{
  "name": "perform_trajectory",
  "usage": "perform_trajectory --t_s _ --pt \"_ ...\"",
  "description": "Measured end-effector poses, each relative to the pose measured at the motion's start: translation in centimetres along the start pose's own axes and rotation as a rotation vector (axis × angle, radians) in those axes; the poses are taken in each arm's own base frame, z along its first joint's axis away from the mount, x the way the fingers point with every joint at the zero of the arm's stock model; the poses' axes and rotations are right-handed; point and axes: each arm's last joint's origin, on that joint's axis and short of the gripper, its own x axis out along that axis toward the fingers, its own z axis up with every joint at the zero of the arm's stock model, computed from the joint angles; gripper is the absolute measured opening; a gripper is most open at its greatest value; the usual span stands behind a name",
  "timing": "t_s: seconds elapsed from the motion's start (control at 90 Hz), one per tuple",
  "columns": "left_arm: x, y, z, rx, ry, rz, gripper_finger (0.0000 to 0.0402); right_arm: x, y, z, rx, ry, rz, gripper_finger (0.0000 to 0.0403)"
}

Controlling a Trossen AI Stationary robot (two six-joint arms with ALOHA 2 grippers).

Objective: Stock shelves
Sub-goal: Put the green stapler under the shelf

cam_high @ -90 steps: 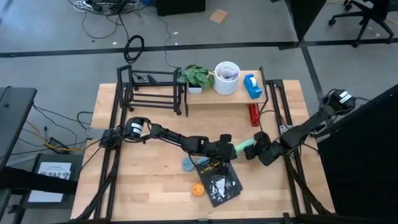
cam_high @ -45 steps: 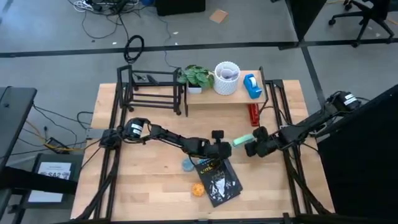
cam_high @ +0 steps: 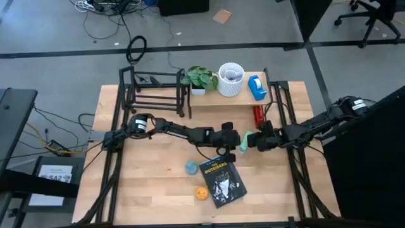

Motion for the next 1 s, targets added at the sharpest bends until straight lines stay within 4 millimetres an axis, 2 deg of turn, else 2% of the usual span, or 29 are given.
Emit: perform_trajectory --t_s 0.178,0.3,0.378,0.456,0.578,0.689,0.767,0.878,1.0 --pt "-0.1 -0.9 0.1 0.009 -0.003 -0.007 0.0000 -1.5 1.5 0.1 -0.085 0.031 0.027 0.0000" --pt "-0.7 -1.5 -0.6 0.076 0.107 0.105 0.0000 -3.6 3.2 -0.3 -0.163 0.063 0.106 0.0000" --pt "-2.0 -1.8 -0.9 0.180 0.228 0.247 0.0000 -4.9 4.0 -1.0 -0.210 0.088 0.170 0.0000" --pt "-4.1 -2.4 -0.1 0.262 0.295 0.357 0.0000 -6.1 4.3 -2.0 -0.232 0.112 0.239 0.0000" --pt "-7.2 -3.3 1.5 0.298 0.321 0.409 0.0000 -6.9 4.7 -3.8 -0.217 0.124 0.314 0.0000" --pt "-8.8 -4.3 2.0 0.303 0.336 0.399 0.0000 -6.7 6.0 -5.6 -0.203 0.043 0.398 0.0000" --pt "-9.6 -5.2 2.1 0.319 0.336 0.396 0.0000 -5.8 6.8 -6.7 -0.222 -0.015 0.411 0.0000" --pt "-10.0 -6.1 2.0 0.343 0.345 0.385 0.0000 -3.8 7.1 -7.3 -0.221 -0.038 0.330 0.0000" --pt "-9.9 -6.4 0.5 0.341 0.389 0.390 0.0000 -1.9 6.9 -7.3 -0.189 -0.029 0.213 0.0000"
